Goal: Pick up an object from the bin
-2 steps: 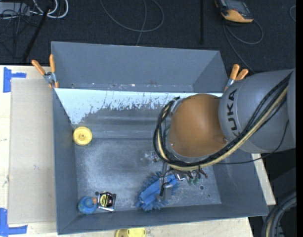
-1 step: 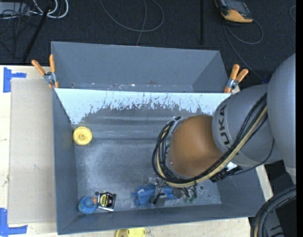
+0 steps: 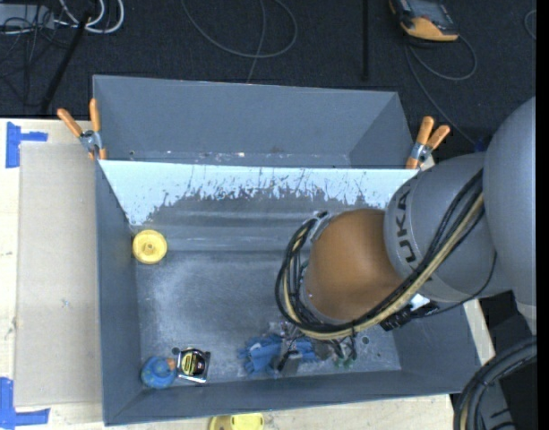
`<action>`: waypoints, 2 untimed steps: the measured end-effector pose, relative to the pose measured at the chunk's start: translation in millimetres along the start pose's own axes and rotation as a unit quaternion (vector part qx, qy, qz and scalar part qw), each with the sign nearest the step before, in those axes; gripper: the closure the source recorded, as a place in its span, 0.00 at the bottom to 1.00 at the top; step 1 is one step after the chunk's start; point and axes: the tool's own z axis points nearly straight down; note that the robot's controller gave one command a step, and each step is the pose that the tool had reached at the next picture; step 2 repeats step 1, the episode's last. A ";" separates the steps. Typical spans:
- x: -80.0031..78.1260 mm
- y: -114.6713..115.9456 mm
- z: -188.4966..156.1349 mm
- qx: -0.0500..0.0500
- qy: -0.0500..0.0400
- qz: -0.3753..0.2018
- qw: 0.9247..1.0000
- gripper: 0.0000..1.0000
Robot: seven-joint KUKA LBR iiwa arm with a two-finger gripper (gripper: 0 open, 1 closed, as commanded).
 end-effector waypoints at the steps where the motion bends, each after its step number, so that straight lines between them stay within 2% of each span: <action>1: 5.8 2.1 -143.8 0.000 -0.001 -0.021 1.000 1.00; 2: 5.8 2.1 -143.8 0.000 -0.001 -0.021 1.000 1.00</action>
Offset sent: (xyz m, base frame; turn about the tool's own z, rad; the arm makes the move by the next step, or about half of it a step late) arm 0.0000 0.0000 0.0000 0.0000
